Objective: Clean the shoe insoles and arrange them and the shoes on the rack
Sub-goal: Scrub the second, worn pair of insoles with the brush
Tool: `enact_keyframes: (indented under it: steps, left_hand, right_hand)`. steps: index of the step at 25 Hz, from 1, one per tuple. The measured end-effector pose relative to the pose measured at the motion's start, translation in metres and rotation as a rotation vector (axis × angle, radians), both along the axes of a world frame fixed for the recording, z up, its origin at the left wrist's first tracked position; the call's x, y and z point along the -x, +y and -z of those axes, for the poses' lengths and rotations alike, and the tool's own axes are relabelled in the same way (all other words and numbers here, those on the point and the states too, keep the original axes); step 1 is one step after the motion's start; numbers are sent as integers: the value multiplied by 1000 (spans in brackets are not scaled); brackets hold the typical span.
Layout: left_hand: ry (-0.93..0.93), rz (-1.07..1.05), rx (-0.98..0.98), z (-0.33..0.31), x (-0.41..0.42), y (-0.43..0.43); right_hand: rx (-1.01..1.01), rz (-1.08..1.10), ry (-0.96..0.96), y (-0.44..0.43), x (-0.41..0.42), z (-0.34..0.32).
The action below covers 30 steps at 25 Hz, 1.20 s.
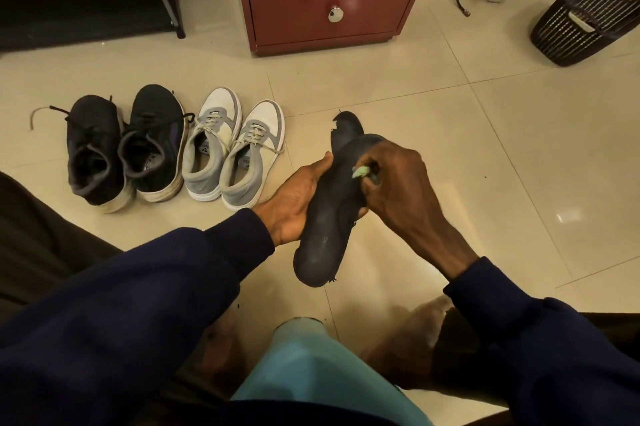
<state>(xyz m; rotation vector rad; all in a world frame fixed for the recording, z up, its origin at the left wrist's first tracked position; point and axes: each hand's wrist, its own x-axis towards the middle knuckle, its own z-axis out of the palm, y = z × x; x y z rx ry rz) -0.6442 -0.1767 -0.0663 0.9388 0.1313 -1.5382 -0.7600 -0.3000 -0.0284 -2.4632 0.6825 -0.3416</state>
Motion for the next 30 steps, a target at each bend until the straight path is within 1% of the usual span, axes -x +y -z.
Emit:
enact_keyframes:
  steps: [2, 3, 4, 5, 8, 9, 10, 12, 13, 14, 15, 17, 18, 19, 21, 22, 26, 30]
  left_hand:
    - [-42, -6, -35, 1, -4, 1]
    - [-42, -14, -51, 3, -5, 2]
    - [-37, -20, -66, 4, -7, 2]
    - [-31, -18, -64, 4, -7, 2]
    - [1, -62, -32, 2, -7, -1]
    - [12, -79, -28, 2, -8, -1]
    - [26, -91, -30, 3, -11, -1]
    - [92, -130, -31, 8, -15, 0]
    - [134, -152, -28, 8, -17, 0]
    - [161, -168, -20, 8, -19, 0]
    - [165, -179, -8, 9, -20, -1]
    - [110, -209, -15, 8, -21, -3]
    - [74, -220, -31, 9, -21, -3]
    - [56, -225, -38, 11, -20, -3]
    - [40, -238, -68, 13, -19, -4]
    - [23, -253, -81, 17, -20, -3]
    - [-48, -266, -133, 42, -31, 1]
    - [-185, -247, -167, 59, -49, -11]
  right_hand:
    - [-172, -233, 24, 25, -4, -8]
    - [-274, -346, 79, 35, -4, -13]
    - [-332, -419, 133, 37, -5, -16]
    - [-313, -424, 162, 32, -5, -16]
    - [-37, -238, 82, 12, -3, -8]
    - [-39, -242, 58, 15, -3, -9]
    - [-90, -309, 56, 23, -4, -11]
    - [-237, -506, 164, 44, -4, -19]
    - [-273, -580, 243, 49, -3, -21]
    - [-255, -603, 278, 47, -2, -19]
    - [-195, -560, 261, 41, -1, -17]
    - [-49, -378, 143, 25, -1, -10]
    - [-40, -311, 101, 19, -2, -8]
    - [-76, -298, 89, 16, -2, -6]
    - [-204, -358, 140, 18, -2, -3]
    - [-230, -352, 155, 17, -2, 1]
    - [-193, -103, 104, -8, -2, 21]
    - [-287, 126, 94, -30, -7, 43]
